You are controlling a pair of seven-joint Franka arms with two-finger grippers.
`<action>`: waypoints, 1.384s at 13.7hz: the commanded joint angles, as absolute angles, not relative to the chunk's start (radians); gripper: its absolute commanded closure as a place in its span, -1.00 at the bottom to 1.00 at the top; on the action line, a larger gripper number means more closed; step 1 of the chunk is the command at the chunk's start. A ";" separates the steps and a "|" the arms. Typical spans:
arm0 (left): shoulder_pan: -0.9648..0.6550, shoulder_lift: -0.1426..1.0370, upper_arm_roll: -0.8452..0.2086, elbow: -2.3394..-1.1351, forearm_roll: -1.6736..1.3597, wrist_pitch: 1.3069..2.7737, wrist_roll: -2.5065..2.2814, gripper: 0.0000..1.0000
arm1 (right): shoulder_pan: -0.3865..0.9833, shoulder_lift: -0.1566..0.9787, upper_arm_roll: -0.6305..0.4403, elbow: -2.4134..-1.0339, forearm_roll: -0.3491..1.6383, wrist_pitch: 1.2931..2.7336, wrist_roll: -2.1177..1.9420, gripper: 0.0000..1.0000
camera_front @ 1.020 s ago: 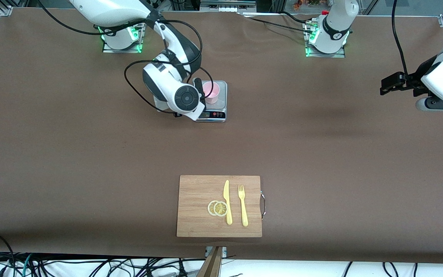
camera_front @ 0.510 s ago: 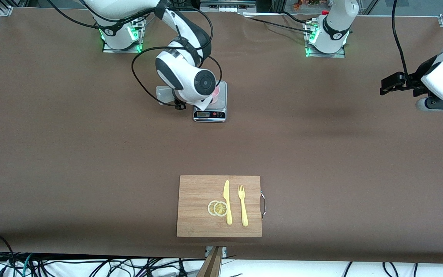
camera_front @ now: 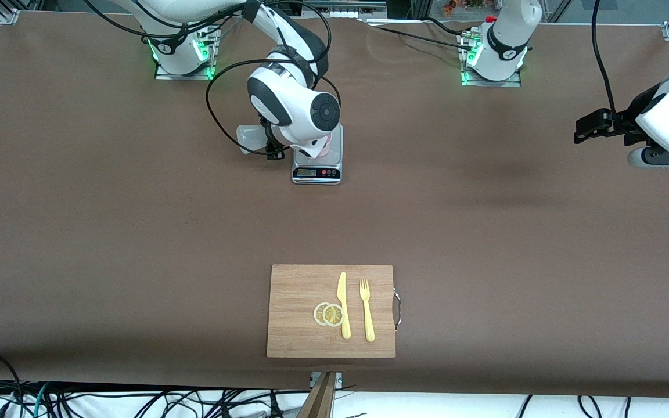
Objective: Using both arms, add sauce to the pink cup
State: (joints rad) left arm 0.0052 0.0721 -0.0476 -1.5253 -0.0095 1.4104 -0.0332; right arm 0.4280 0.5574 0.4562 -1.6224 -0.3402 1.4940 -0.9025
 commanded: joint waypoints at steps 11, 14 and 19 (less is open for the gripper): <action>0.014 0.069 -0.052 -1.525 0.000 1.411 -0.011 -1.00 | 0.388 0.540 0.418 -1.592 -0.269 1.526 -0.989 1.00; 0.014 0.069 -0.052 -1.525 0.000 1.410 -0.009 -1.00 | 0.359 0.529 0.339 -1.592 -0.113 1.615 -1.135 1.00; 0.014 0.069 -0.052 -1.525 0.000 1.411 -0.009 -1.00 | 0.206 0.512 0.267 -1.597 0.145 1.686 -1.415 1.00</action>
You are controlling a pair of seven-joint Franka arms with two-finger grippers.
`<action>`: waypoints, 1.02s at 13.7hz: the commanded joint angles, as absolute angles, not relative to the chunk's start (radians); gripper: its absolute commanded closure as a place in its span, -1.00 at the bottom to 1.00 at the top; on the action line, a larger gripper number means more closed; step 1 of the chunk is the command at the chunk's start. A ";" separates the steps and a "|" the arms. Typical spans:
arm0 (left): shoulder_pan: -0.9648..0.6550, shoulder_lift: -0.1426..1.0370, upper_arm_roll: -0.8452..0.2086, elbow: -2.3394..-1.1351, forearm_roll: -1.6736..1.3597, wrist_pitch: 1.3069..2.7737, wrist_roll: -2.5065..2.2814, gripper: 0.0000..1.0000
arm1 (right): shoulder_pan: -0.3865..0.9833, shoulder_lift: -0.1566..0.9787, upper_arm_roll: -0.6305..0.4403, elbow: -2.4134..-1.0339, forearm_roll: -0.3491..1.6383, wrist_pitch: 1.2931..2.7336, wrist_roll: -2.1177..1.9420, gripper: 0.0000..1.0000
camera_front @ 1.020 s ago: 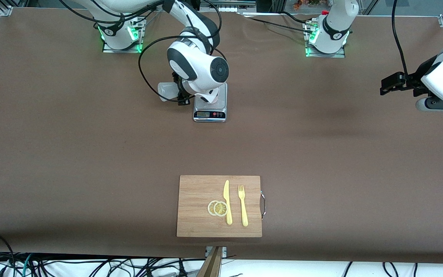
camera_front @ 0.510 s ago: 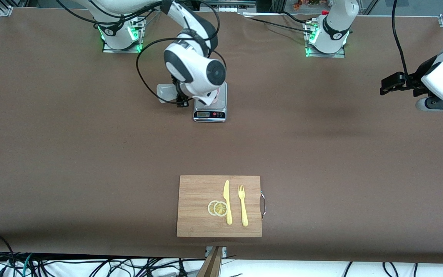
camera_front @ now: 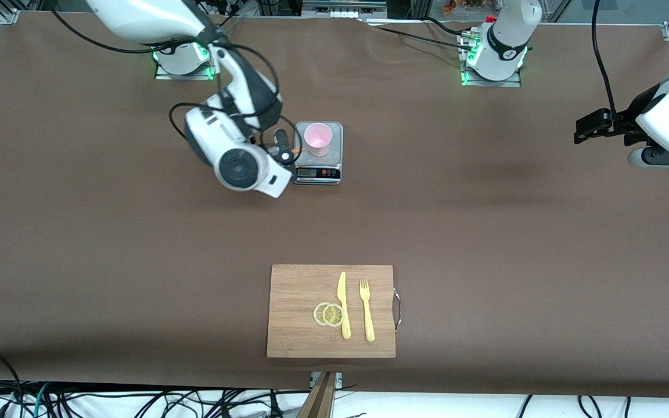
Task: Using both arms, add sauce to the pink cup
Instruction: 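Carry the bottle back and lower it to the table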
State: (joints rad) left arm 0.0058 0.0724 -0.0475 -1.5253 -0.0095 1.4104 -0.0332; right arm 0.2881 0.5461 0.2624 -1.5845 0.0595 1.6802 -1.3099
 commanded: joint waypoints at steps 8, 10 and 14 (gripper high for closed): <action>0.015 0.069 -0.052 -1.523 0.000 1.410 -0.011 -1.00 | -0.153 0.569 0.184 -1.617 0.676 1.545 -1.923 1.00; 0.014 0.069 -0.052 -1.523 0.000 1.410 -0.011 -1.00 | -0.222 0.613 0.161 -1.618 0.753 1.484 -2.036 1.00; 0.014 0.069 -0.052 -1.523 0.000 1.411 -0.011 -1.00 | -0.276 0.719 0.075 -1.638 0.880 1.347 -2.262 1.00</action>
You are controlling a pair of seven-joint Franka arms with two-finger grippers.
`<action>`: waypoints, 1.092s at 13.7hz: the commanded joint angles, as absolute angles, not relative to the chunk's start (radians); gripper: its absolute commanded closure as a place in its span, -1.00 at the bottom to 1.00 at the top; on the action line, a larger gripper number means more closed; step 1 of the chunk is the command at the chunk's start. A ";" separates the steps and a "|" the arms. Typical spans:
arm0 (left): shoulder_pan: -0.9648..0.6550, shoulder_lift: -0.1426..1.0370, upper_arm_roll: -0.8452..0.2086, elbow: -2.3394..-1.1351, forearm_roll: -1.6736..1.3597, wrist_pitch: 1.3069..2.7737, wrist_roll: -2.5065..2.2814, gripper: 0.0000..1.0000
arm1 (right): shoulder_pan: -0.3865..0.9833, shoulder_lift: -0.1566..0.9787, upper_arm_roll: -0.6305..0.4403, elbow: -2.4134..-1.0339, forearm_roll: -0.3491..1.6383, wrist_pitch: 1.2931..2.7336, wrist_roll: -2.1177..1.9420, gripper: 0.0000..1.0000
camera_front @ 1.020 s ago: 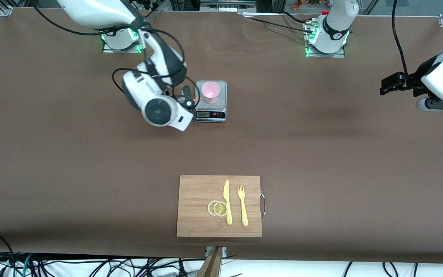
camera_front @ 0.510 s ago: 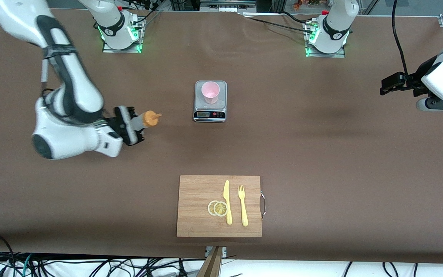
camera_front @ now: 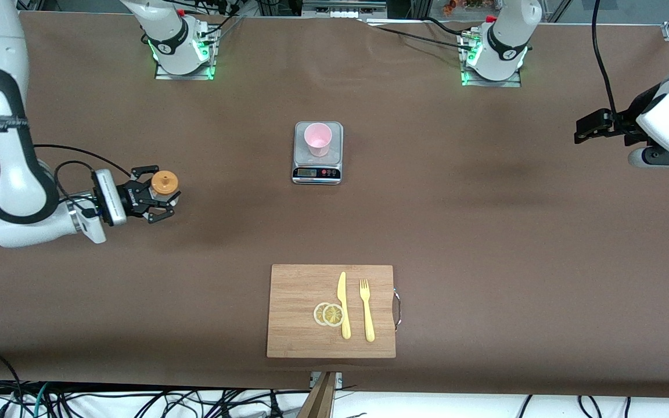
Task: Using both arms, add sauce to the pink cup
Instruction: 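Carry the bottle back and lower it to the table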
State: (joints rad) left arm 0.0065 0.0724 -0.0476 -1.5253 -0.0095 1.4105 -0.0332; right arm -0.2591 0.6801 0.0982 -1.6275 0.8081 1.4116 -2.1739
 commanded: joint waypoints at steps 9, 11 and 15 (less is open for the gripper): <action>0.014 0.069 -0.052 -1.523 0.000 1.410 -0.011 -1.00 | -0.324 0.862 0.011 -1.724 0.894 1.316 -2.563 1.00; 0.014 0.069 -0.051 -1.525 0.000 1.411 -0.011 -1.00 | -0.330 0.880 0.006 -1.721 0.896 1.319 -2.568 1.00; 0.014 0.069 -0.052 -1.523 0.000 1.410 -0.011 -1.00 | -0.331 0.888 0.002 -1.715 0.897 1.318 -2.556 -0.82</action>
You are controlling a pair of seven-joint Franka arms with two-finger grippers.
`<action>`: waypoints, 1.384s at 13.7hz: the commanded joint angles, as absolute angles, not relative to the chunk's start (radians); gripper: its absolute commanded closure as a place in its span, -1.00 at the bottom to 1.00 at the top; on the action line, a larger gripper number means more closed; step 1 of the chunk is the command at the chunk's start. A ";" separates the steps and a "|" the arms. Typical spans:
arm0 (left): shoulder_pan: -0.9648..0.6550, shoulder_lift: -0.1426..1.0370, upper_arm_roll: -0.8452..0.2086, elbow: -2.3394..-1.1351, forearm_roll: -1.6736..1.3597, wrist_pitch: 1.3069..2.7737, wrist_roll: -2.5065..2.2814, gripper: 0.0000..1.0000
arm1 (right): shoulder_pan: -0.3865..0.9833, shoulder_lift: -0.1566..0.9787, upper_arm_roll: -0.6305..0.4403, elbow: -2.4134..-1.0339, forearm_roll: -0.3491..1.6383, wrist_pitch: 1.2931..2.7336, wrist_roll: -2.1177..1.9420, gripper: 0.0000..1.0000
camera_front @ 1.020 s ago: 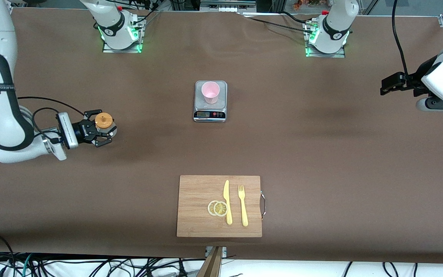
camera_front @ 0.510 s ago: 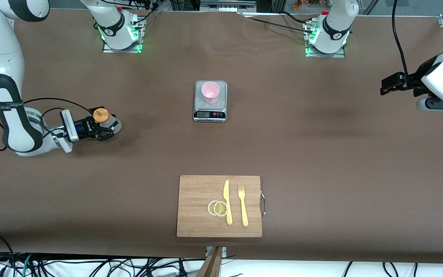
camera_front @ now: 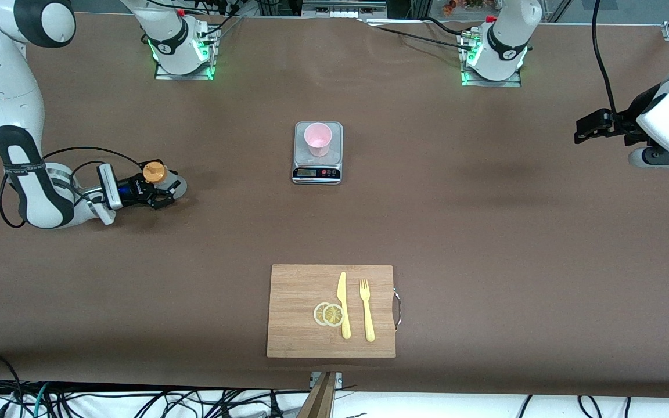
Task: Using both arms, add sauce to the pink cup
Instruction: 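Carry the bottle back and lower it to the table, then open the right gripper and release the bottle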
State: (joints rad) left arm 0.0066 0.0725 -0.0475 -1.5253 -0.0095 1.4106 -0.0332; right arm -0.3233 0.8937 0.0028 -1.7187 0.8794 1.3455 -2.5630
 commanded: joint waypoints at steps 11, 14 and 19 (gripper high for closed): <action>0.012 0.069 -0.052 -1.523 0.000 1.411 -0.011 -1.00 | -0.327 0.876 -0.052 -1.629 0.783 1.316 -2.507 -1.00; 0.012 0.069 -0.052 -1.523 0.000 1.410 -0.011 -1.00 | -0.327 0.818 -0.074 -1.605 0.688 1.331 -2.445 -1.00; 0.014 0.069 -0.052 -1.523 0.000 1.410 -0.011 -1.00 | -0.305 0.594 -0.072 -1.618 0.496 1.471 -2.174 -1.00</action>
State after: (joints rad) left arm 0.0066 0.0725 -0.0476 -1.5254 -0.0095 1.4106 -0.0332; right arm -0.3231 0.7117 -0.0764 -1.5758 0.5636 1.4190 -2.2869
